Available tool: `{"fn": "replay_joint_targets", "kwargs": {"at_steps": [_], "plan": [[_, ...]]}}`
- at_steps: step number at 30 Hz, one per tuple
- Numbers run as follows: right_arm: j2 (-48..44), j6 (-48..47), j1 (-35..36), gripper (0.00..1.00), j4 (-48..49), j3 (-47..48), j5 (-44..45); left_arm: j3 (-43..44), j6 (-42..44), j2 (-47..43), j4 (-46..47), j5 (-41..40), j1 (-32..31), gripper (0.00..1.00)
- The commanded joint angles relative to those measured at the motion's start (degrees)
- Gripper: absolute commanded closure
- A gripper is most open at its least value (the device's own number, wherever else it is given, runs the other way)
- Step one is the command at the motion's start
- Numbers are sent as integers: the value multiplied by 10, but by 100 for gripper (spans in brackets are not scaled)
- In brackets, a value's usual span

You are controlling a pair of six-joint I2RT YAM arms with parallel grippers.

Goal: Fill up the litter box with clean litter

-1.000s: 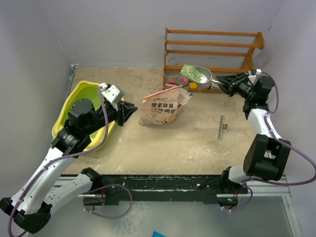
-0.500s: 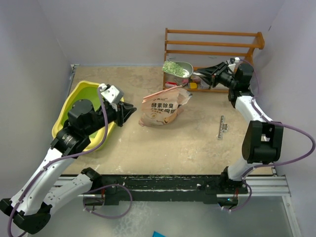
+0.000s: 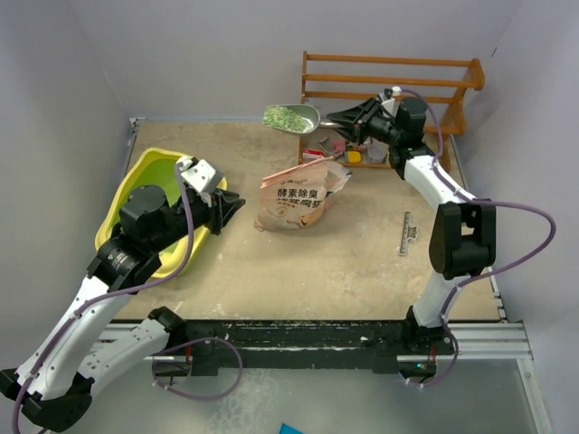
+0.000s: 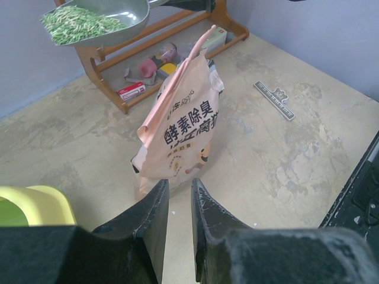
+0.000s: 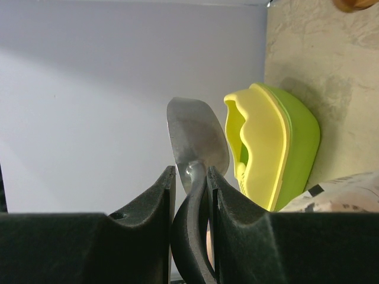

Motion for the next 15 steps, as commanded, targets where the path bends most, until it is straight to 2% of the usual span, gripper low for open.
{"fn": "replay_joint_targets", "kwargs": {"at_steps": [1, 15], "plan": [[13, 0, 32, 100, 19, 69, 5, 32, 10, -11, -3, -8, 1, 75], [110, -21, 126, 100, -27, 204, 19, 42, 7, -4, -3, 2, 1, 75]]}}
